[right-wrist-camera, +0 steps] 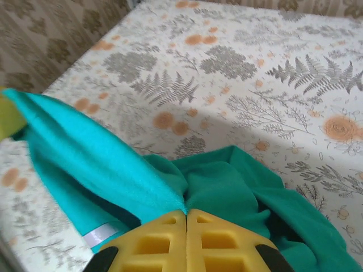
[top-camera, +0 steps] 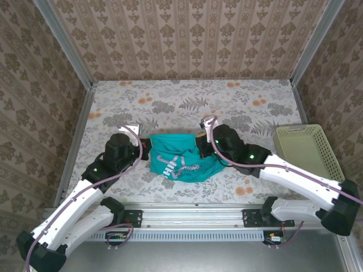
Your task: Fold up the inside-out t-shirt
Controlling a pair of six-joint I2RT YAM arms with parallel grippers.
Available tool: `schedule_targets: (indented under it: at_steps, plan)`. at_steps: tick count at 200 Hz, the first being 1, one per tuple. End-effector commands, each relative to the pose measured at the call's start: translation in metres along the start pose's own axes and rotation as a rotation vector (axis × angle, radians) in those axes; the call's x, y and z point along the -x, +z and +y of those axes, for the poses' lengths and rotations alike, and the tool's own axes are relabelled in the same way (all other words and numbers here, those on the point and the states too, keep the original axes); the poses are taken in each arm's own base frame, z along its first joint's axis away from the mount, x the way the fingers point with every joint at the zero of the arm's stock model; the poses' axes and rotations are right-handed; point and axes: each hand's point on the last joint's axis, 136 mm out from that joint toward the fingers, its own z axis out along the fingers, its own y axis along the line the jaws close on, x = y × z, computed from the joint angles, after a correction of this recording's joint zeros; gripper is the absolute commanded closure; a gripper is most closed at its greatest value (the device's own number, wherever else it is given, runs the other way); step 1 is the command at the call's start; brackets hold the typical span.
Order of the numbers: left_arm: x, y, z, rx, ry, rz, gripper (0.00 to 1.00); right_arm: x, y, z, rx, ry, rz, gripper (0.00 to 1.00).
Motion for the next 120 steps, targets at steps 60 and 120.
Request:
schedule_targets:
  at_steps: [60,120]
  plan:
    - [0.0,0.042,0.023,0.172,0.016,0.14,0.97,-0.019,0.0,-0.036,-0.132,0.164,0.024,1.0]
    - [-0.04,0.043,0.02,0.298,-0.012,0.297,0.33,-0.009,0.021,-0.01,-0.003,0.264,-0.053,1.0]
